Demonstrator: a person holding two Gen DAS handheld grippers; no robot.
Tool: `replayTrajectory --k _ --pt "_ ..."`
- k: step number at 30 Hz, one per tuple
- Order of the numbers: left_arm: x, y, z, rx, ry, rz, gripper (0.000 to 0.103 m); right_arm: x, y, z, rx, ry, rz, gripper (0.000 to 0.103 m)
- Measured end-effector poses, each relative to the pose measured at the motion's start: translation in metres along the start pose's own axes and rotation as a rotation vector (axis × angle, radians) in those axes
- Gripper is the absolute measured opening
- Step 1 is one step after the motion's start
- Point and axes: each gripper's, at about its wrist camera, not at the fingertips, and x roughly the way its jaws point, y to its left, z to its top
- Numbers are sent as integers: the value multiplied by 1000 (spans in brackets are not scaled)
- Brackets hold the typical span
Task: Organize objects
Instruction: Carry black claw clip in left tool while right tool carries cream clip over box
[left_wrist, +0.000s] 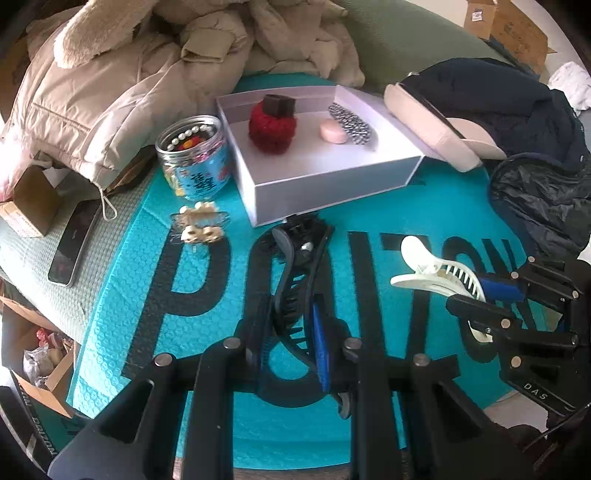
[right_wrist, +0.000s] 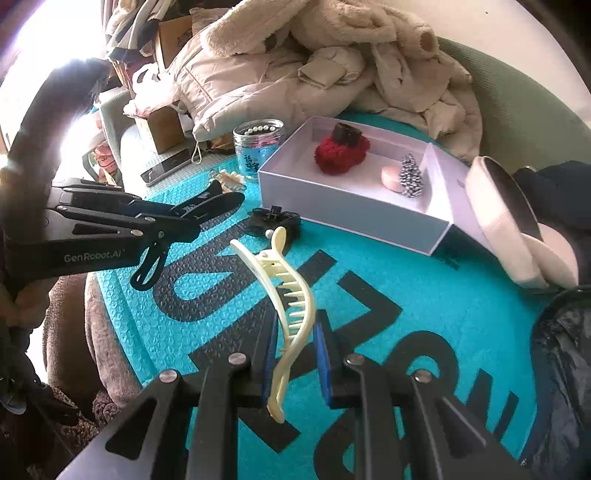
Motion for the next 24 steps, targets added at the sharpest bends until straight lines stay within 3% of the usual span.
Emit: replayTrajectory --k 12,24 --pt "-7 -25 16 25 -19 -12 19 -23 -20 2 8 -41 -26 19" --pt "5 -29 61 10 -18 -7 19 -23 -49 29 -32 -77 -10 19"
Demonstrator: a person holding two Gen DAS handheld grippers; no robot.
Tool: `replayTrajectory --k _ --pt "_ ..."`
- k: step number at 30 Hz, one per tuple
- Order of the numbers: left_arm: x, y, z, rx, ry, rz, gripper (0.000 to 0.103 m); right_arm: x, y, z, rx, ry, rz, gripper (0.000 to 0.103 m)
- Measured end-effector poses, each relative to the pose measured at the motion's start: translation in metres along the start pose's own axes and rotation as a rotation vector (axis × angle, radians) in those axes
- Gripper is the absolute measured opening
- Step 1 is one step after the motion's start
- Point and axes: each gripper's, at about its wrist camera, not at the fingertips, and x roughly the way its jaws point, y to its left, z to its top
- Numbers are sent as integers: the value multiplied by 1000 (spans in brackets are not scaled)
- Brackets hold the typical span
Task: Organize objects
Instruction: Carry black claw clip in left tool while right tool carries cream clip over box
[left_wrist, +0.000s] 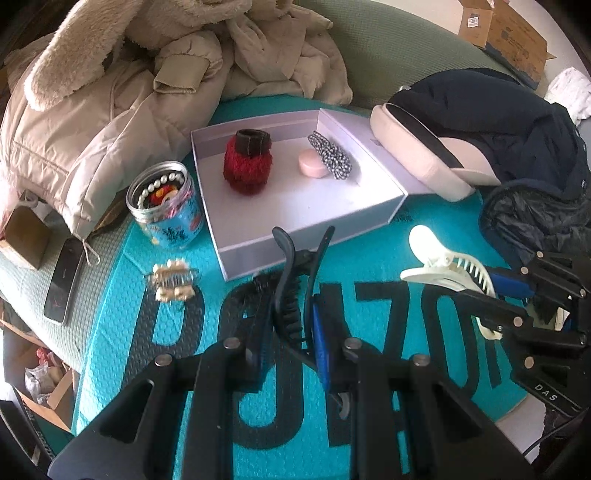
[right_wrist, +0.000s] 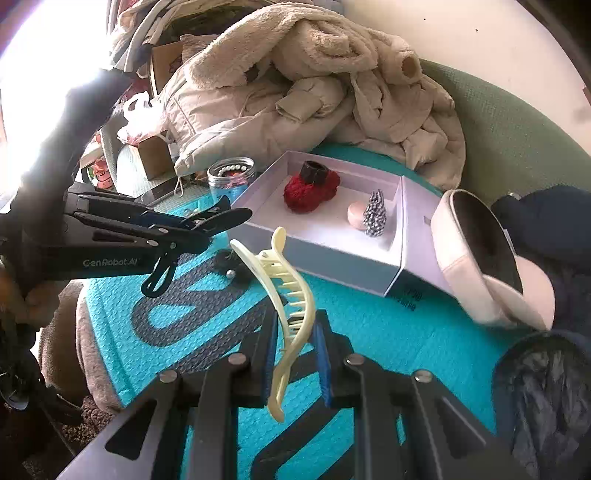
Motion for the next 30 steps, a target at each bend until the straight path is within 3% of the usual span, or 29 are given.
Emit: replayTrajectory --k 30 --pt "75 36 120 16 4 17 19 76 -61 86 21 -34 12 19"
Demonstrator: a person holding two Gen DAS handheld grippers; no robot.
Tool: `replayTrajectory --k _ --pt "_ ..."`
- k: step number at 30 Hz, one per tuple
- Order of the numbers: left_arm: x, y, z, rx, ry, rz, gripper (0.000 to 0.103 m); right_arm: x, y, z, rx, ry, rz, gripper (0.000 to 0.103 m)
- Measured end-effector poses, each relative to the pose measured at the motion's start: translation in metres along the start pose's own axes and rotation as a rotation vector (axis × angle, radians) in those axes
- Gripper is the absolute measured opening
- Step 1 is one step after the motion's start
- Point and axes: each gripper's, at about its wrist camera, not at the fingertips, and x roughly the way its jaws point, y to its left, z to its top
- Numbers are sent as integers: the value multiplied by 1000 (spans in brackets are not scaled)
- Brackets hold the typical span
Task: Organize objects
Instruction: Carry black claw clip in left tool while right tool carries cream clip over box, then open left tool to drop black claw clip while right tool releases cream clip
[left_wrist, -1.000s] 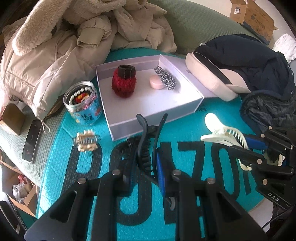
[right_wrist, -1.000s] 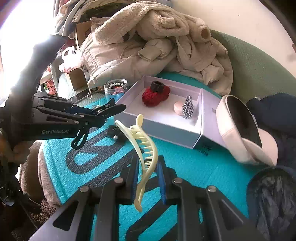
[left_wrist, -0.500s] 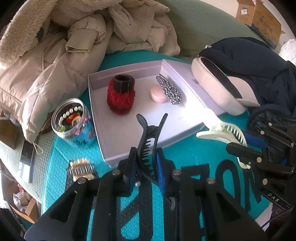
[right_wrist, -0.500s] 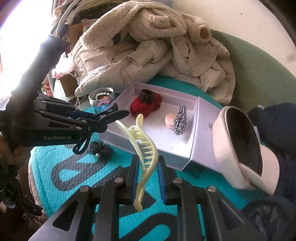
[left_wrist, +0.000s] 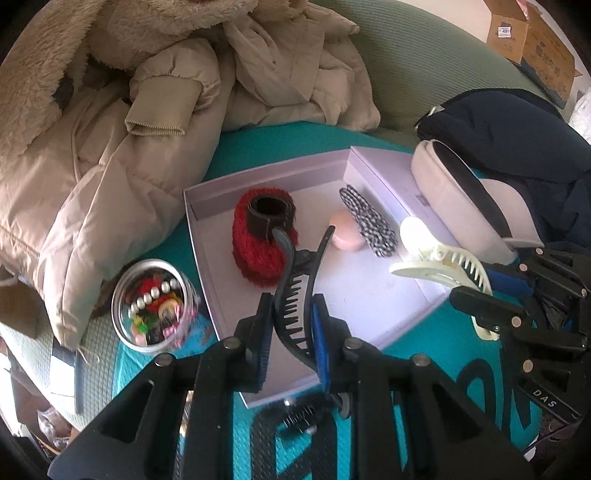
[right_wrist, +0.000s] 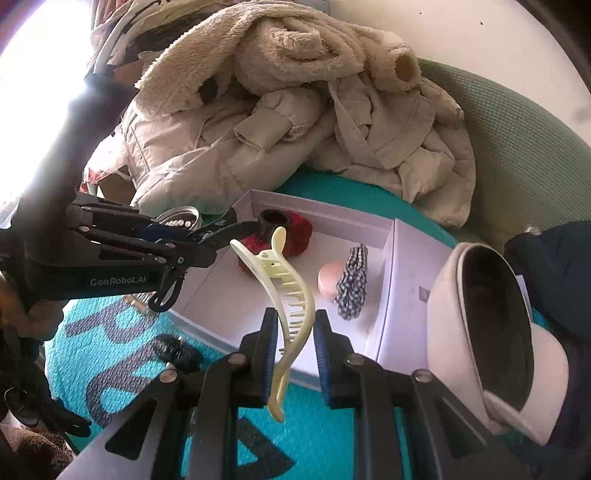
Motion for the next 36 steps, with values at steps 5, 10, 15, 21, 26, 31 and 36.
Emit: replayTrajectory --k 5,10,15,21,26,31,36 --pt "13 4 14 19 -3 1 19 13 -7 10 1 1 -27 19" --pt "27 7 28 49 0 5 19 29 -12 16 1 3 -42 19" --pt "43 11 40 72 5 18 19 46 -19 23 19 3 -54 19" --pt "68 12 61 75 15 31 19 70 -30 33 44 11 -79 19" --pt "80 8 73 87 2 37 19 87 -38 39 69 21 -97 19" --pt "95 4 81 113 10 44 19 100 -43 43 89 30 -105 19" --pt "106 9 86 102 19 39 19 110 -45 47 95 45 -112 19"
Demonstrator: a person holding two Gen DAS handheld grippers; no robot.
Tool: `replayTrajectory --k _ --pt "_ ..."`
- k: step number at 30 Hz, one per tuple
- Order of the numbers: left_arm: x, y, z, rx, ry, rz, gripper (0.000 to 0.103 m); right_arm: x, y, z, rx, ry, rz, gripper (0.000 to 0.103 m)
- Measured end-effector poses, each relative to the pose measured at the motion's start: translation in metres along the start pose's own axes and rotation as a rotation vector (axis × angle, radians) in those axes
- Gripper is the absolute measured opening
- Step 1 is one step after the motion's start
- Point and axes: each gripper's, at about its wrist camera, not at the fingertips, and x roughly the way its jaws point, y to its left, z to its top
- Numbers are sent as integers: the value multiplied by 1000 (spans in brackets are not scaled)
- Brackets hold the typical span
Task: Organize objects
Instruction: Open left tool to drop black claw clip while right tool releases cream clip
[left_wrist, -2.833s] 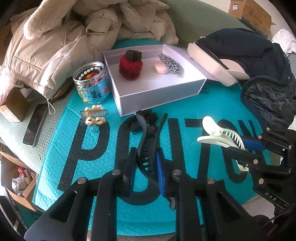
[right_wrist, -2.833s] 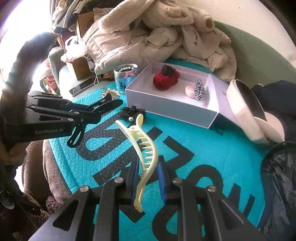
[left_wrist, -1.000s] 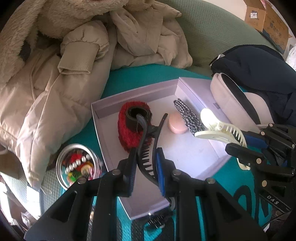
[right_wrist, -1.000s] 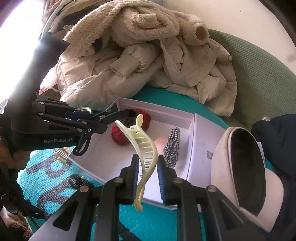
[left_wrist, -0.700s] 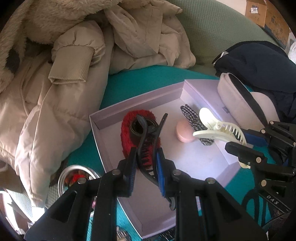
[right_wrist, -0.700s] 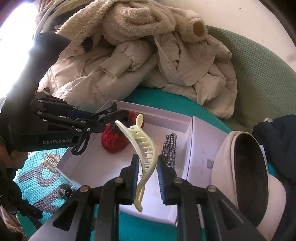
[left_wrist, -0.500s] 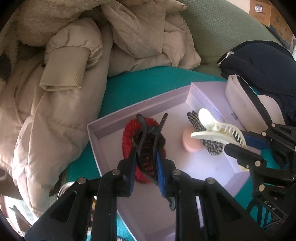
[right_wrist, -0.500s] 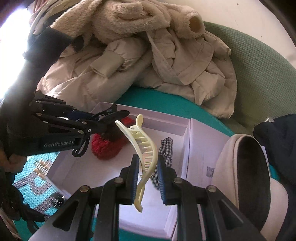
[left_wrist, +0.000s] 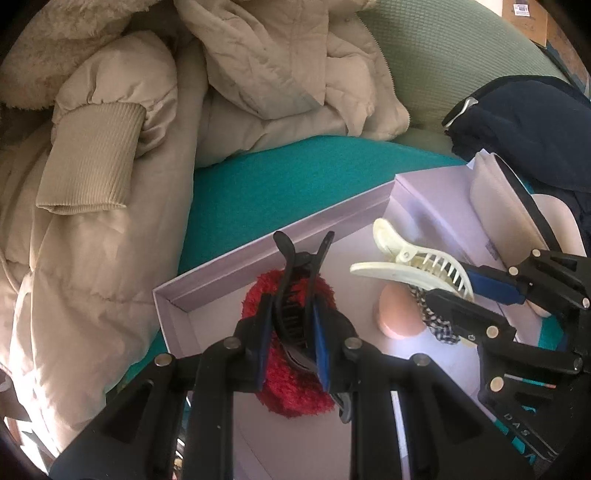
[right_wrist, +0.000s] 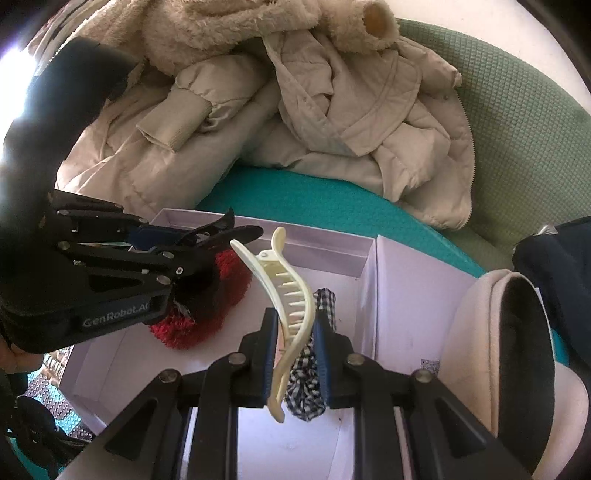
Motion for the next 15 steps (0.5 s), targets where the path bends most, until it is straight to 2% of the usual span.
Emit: replayTrajectory --k 8,15 --pt "11 5 3 -39 19 -25 20 13 1 1 1 35 -25 19" --pt "10 3 5 -37 14 -1 22 19 5 1 -11 55 -73 19"
